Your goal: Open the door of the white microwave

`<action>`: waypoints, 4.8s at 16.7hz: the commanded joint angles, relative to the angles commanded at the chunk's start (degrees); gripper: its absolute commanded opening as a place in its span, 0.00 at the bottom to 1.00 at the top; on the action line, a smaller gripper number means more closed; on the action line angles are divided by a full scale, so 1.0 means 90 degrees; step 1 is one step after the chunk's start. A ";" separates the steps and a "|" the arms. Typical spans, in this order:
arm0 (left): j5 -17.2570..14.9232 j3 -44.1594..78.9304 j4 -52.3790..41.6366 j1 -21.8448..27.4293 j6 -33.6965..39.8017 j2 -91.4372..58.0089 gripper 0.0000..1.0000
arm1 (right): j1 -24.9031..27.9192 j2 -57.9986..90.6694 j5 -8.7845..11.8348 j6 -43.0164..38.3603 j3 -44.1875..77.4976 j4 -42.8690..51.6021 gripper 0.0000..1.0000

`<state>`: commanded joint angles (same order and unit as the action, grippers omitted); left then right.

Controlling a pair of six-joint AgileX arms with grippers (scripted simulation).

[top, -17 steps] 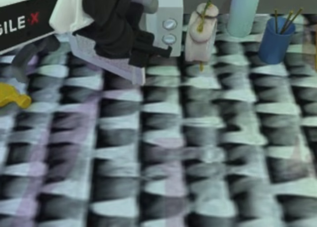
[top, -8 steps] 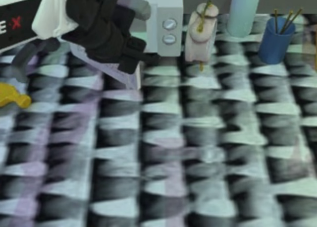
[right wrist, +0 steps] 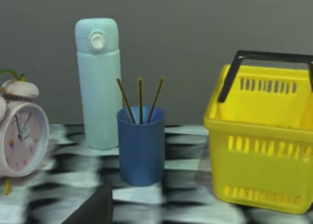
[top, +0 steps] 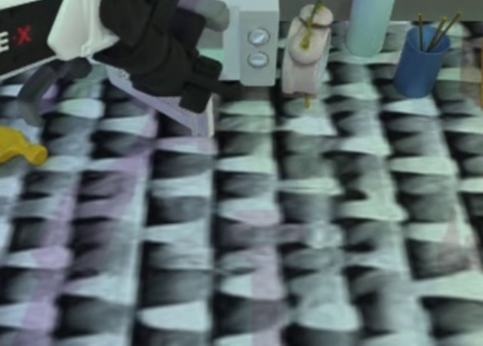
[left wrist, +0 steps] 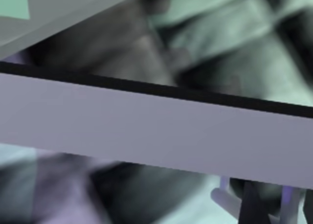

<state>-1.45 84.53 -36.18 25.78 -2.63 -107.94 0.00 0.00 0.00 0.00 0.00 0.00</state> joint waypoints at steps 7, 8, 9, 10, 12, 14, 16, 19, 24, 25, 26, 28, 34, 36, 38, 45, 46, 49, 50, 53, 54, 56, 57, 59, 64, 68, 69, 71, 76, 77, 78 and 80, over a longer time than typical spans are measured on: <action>0.0000 0.0000 0.0000 0.0000 0.0000 0.0000 0.00 | 0.0000 0.0000 0.0000 0.0000 0.0000 0.0000 1.00; 0.0000 0.0000 0.0000 0.0000 0.0000 0.0000 0.00 | 0.0000 0.0000 0.0000 0.0000 0.0000 0.0000 1.00; 0.0000 0.0000 0.0000 0.0000 0.0000 0.0000 0.00 | 0.0000 0.0000 0.0000 0.0000 0.0000 0.0000 1.00; 0.0000 0.0000 0.0000 0.0000 0.0000 0.0000 0.00 | 0.0000 0.0000 0.0000 0.0000 0.0000 0.0000 1.00; 0.0000 0.0000 0.0000 0.0000 0.0000 0.0000 0.00 | 0.0000 0.0000 0.0000 0.0000 0.0000 0.0000 1.00; 0.0000 0.0000 0.0000 0.0000 0.0000 0.0000 0.00 | 0.0000 0.0000 0.0000 0.0000 0.0000 0.0000 1.00; -0.0077 -0.0012 -0.0001 0.0059 0.0021 0.0007 0.00 | 0.0000 0.0000 0.0000 0.0000 0.0000 0.0000 1.00; -0.0236 -0.0195 0.0015 -0.0077 -0.0320 0.0149 0.00 | 0.0000 0.0000 0.0000 0.0000 0.0000 0.0000 1.00; -0.0514 -0.0490 0.0045 -0.0302 -0.0889 0.0384 0.00 | 0.0000 0.0000 0.0000 0.0000 0.0000 0.0000 1.00; -0.0514 -0.0490 0.0045 -0.0302 -0.0889 0.0384 0.00 | 0.0000 0.0000 0.0000 0.0000 0.0000 0.0000 1.00; -0.0514 -0.0490 0.0045 -0.0302 -0.0889 0.0384 0.00 | 0.0000 0.0000 0.0000 0.0000 0.0000 0.0000 1.00; -0.0514 -0.0490 0.0045 -0.0302 -0.0889 0.0384 0.00 | 0.0000 0.0000 0.0000 0.0000 0.0000 0.0000 1.00; -0.0514 -0.0490 0.0045 -0.0302 -0.0889 0.0384 0.00 | 0.0000 0.0000 0.0000 0.0000 0.0000 0.0000 1.00; -0.0514 -0.0490 0.0045 -0.0302 -0.0889 0.0384 0.00 | 0.0000 0.0000 0.0000 0.0000 0.0000 0.0000 1.00; -0.0514 -0.0490 0.0045 -0.0302 -0.0889 0.0384 0.00 | 0.0000 0.0000 0.0000 0.0000 0.0000 0.0000 1.00; -0.0514 -0.0490 0.0045 -0.0302 -0.0889 0.0384 0.00 | 0.0000 0.0000 0.0000 0.0000 0.0000 0.0000 1.00; -0.0514 -0.0490 0.0045 -0.0302 -0.0889 0.0384 0.00 | 0.0000 0.0000 0.0000 0.0000 0.0000 0.0000 1.00; -0.0563 -0.0510 0.0042 -0.0265 -0.0855 0.0377 0.00 | 0.0000 0.0000 0.0000 0.0000 0.0000 0.0000 1.00; -0.0573 -0.0514 0.0043 -0.0271 -0.0877 0.0385 0.00 | 0.0000 0.0000 0.0000 0.0000 0.0000 0.0000 1.00; -0.0716 -0.0624 0.0013 -0.0398 -0.1188 0.0474 0.00 | 0.0000 0.0000 0.0000 0.0000 0.0000 0.0000 1.00; -0.0781 -0.0679 -0.0006 -0.0456 -0.1328 0.0510 0.00 | 0.0000 0.0000 0.0000 0.0000 0.0000 0.0000 1.00; -0.0894 -0.0757 -0.0019 -0.0551 -0.1562 0.0589 0.00 | 0.0000 0.0000 0.0000 0.0000 0.0000 0.0000 1.00; -0.0924 -0.0768 -0.0015 -0.0574 -0.1621 0.0616 0.00 | 0.0000 0.0000 0.0000 0.0000 0.0000 0.0000 1.00; -0.0926 -0.0769 -0.0014 -0.0576 -0.1627 0.0619 0.00 | 0.0000 0.0000 0.0000 0.0000 0.0000 0.0000 1.00; -0.0926 -0.0769 -0.0014 -0.0576 -0.1627 0.0619 0.00 | 0.0000 0.0000 0.0000 0.0000 0.0000 0.0000 1.00; -0.0926 -0.0769 -0.0014 -0.0576 -0.1627 0.0619 0.00 | 0.0000 0.0000 0.0000 0.0000 0.0000 0.0000 1.00; -0.0926 -0.0769 -0.0014 -0.0576 -0.1627 0.0619 0.00 | 0.0000 0.0000 0.0000 0.0000 0.0000 0.0000 1.00; -0.0926 -0.0769 -0.0014 -0.0576 -0.1627 0.0619 0.00 | 0.0000 0.0000 0.0000 0.0000 0.0000 0.0000 1.00; -0.0926 -0.0769 -0.0014 -0.0576 -0.1627 0.0619 0.00 | 0.0000 0.0000 0.0000 0.0000 0.0000 0.0000 1.00; -0.0926 -0.0769 -0.0014 -0.0576 -0.1627 0.0619 0.00 | 0.0000 0.0000 0.0000 0.0000 0.0000 0.0000 1.00; -0.0926 -0.0769 -0.0014 -0.0576 -0.1627 0.0619 0.00 | 0.0000 0.0000 0.0000 0.0000 0.0000 0.0000 1.00; -0.0926 -0.0769 -0.0014 -0.0576 -0.1627 0.0619 0.00 | 0.0000 0.0000 0.0000 0.0000 0.0000 0.0000 1.00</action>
<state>-9.79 77.61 -36.31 20.59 -17.27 -102.37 0.00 0.00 0.00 0.00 0.00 0.00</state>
